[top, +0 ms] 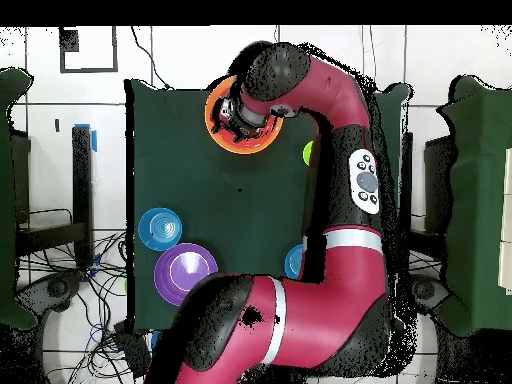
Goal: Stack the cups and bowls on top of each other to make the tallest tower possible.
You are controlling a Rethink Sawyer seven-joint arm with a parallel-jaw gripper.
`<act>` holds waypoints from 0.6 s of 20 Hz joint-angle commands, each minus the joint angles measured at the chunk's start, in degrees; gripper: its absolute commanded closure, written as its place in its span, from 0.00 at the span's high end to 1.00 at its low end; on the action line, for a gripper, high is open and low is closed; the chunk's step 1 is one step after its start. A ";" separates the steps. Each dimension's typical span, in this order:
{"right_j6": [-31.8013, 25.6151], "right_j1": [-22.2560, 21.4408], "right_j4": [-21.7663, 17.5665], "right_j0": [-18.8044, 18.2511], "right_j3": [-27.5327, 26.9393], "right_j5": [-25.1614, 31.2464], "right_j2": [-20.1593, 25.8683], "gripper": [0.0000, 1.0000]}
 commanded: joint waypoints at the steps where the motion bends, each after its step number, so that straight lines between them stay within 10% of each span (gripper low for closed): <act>1: 3.56 -2.81 0.83 0.14 13.01 0.66 1.37 1.00; 12: -2.77 -10.05 0.90 -2.42 35.53 -14.64 3.05 1.00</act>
